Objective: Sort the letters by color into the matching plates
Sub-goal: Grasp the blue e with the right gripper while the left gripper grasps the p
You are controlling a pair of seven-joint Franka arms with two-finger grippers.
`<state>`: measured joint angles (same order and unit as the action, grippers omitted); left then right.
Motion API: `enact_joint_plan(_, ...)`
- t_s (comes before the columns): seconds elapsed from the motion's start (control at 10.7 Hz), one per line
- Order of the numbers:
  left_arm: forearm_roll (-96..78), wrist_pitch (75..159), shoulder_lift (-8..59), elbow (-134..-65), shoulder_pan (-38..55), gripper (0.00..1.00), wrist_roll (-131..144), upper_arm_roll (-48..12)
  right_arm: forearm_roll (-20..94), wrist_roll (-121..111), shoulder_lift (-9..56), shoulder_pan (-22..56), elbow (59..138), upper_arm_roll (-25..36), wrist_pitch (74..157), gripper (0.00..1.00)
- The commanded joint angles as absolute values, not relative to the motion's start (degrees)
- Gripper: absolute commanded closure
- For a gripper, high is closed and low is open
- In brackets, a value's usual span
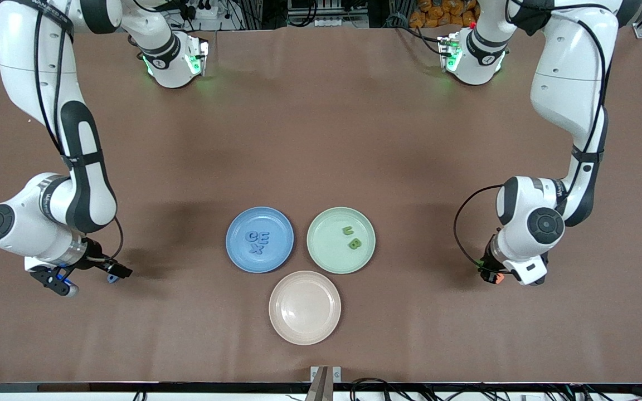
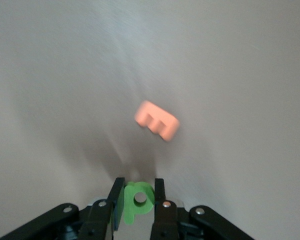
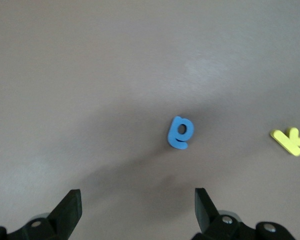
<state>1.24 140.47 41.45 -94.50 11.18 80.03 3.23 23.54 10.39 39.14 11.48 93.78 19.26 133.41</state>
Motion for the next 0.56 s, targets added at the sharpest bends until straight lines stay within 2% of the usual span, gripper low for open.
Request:
enact_joint_plan(0.0,1.9,138.0,37.9,-95.4,14.1,1.00,81.7,-0.1,23.6,19.4,42.7,10.6,91.2,20.2,132.4,0.00)
enact_joint_plan(0.19,1.9,134.3,35.3,-95.3,18.6,1.00,82.3,-0.5,23.6,19.5,43.9,9.6,90.2,20.2,132.3,0.00)
enact_joint_plan(0.47,2.3,133.7,35.4,-94.4,28.4,1.00,90.9,-0.4,24.1,19.4,46.0,9.0,87.4,20.5,131.4,0.00)
